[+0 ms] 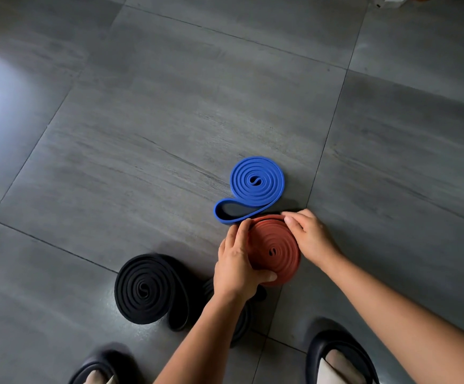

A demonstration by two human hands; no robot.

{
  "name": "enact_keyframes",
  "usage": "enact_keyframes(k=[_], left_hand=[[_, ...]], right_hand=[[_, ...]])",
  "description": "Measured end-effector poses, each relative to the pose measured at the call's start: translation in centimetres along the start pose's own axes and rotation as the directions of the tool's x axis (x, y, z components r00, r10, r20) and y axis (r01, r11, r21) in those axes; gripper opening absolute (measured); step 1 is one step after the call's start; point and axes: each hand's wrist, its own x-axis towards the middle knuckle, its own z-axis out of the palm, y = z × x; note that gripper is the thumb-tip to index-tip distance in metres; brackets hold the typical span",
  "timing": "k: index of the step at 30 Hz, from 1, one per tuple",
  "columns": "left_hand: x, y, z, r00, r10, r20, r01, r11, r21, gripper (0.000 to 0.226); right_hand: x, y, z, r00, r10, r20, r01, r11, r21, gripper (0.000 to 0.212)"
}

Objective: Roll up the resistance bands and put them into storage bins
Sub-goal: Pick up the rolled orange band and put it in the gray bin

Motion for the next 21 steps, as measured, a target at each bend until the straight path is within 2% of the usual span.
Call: enact_keyframes(k=[7, 10, 11, 13, 15, 17, 21], left_hand=[[-0.1, 0.2, 0.2, 1.000, 0.007, -0.003, -0.008, 0.998, -0.066, 0.115], [-0.3, 0.0, -0.2, 0.991, -0.110, -0.075, 0.094, 0.976, -0.198, 0.103], [-0.3, 0.1, -0.4, 0.980, -0.166, -0.109, 0.149, 0.977, -0.150, 0.090], [0.0, 0.3, -0.7, 0.963, -0.246, -0.105, 0.254, 0.965, 0.067, 0.067], [0.9, 0.3, -0.6, 0.951, -0.307, -0.049, 0.310, 0.944, 0.113, 0.065], [1.8, -0.1, -0.2, 0.943, -0.332, 0.008, 0.332, 0.943, -0.013, 0.067], [2.3, -0.9, -0.1, 0.931, -0.364, 0.020, 0.358, 0.903, -0.238, 0.074]], right_hand=[[-2.5, 0.7, 1.7, 0.999, -0.008, 0.036, 0.005, 0.996, 0.084, 0.053], [-2.5, 0.7, 2.4, 1.000, 0.004, -0.026, -0.001, 0.994, 0.108, 0.053], [-2.6, 0.7, 2.5, 0.999, 0.013, -0.036, -0.009, 0.993, 0.119, 0.053], [-2.9, 0.6, 3.0, 0.997, 0.030, -0.069, -0.019, 0.988, 0.153, 0.054], [-3.3, 0.4, 3.6, 0.991, 0.064, -0.119, -0.039, 0.979, 0.198, 0.057], [-3.6, 0.3, 4.3, 0.980, 0.092, -0.174, -0.053, 0.975, 0.217, 0.062], [-3.6, 0.2, 4.9, 0.970, 0.117, -0.214, -0.063, 0.968, 0.244, 0.051]])
